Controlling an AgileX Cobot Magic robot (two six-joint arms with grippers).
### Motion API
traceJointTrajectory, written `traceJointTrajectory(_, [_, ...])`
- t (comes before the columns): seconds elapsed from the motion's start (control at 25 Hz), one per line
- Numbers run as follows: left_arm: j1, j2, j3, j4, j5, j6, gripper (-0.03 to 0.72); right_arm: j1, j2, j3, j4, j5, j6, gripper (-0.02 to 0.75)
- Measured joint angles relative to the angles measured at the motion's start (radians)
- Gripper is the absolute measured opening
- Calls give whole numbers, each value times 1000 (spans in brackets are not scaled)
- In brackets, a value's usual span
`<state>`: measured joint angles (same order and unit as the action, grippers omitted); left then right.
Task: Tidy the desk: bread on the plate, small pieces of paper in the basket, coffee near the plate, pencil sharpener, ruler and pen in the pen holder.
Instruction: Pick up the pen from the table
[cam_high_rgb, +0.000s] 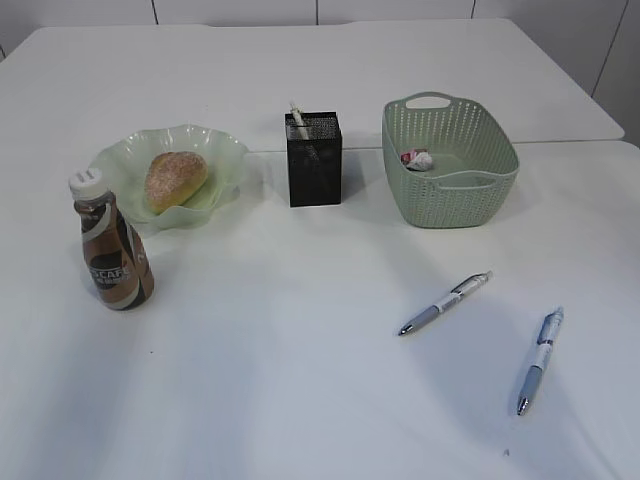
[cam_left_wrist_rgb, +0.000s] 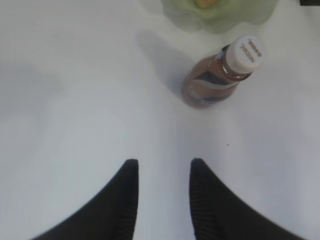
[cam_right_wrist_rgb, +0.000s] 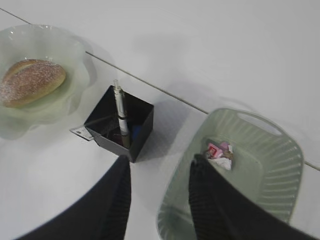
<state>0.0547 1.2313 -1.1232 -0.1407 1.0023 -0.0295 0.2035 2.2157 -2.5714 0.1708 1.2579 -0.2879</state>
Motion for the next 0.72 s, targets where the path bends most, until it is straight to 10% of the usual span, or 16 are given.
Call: traceJointTrajectory(0.72, [0,0,0,-95,0,0,240,0,-322,412,-125,4,78,320])
